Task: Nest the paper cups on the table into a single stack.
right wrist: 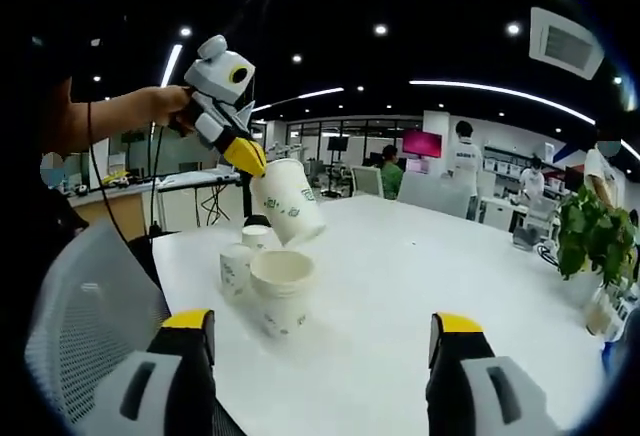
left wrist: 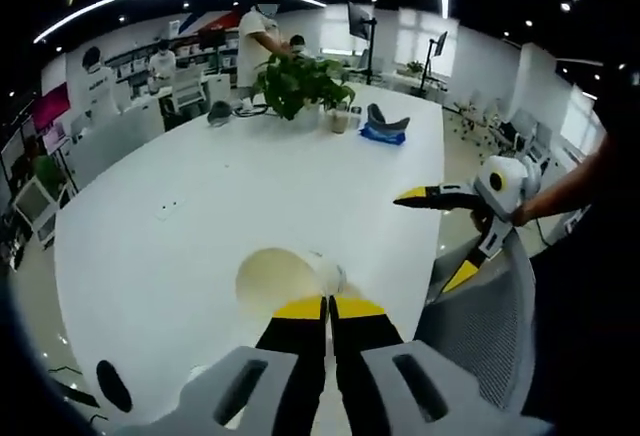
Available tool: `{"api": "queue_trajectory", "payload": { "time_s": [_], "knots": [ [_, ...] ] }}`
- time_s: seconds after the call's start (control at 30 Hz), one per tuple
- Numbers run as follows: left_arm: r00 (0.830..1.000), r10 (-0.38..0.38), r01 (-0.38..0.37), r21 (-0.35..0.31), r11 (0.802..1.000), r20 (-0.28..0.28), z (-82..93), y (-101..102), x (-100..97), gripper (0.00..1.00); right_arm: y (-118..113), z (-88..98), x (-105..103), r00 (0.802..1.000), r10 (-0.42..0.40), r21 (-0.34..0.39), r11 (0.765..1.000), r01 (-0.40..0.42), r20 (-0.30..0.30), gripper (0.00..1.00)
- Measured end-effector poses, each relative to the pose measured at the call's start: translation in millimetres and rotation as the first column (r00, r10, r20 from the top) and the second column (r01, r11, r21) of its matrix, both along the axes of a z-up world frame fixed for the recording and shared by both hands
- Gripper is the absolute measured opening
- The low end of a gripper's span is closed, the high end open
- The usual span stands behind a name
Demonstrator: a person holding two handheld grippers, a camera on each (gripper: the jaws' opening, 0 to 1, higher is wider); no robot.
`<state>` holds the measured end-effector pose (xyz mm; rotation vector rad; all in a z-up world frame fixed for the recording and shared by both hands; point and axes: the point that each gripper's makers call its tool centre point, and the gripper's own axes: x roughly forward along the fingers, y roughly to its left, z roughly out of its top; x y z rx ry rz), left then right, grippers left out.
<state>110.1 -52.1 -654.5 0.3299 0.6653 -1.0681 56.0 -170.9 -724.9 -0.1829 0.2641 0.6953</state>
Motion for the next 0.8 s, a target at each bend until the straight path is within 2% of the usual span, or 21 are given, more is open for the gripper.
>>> {"api": "queue_trajectory", "payload": {
  "time_s": [0.17, 0.8],
  "knots": [
    [0.999, -0.033, 0.032, 0.059, 0.998, 0.014, -10.3, -5, -7.0, 0.00, -1, -0.3, 1, 1.000, -0.006, 0.007, 1.000, 0.006, -0.005, 0.89],
    [0.996, -0.089, 0.088, 0.157, 0.984, 0.002, -29.5, -5, -14.2, 0.00, -1, -0.9, 1, 1.000, -0.005, 0.005, 1.000, 0.005, -0.008, 0.88]
  ]
}}
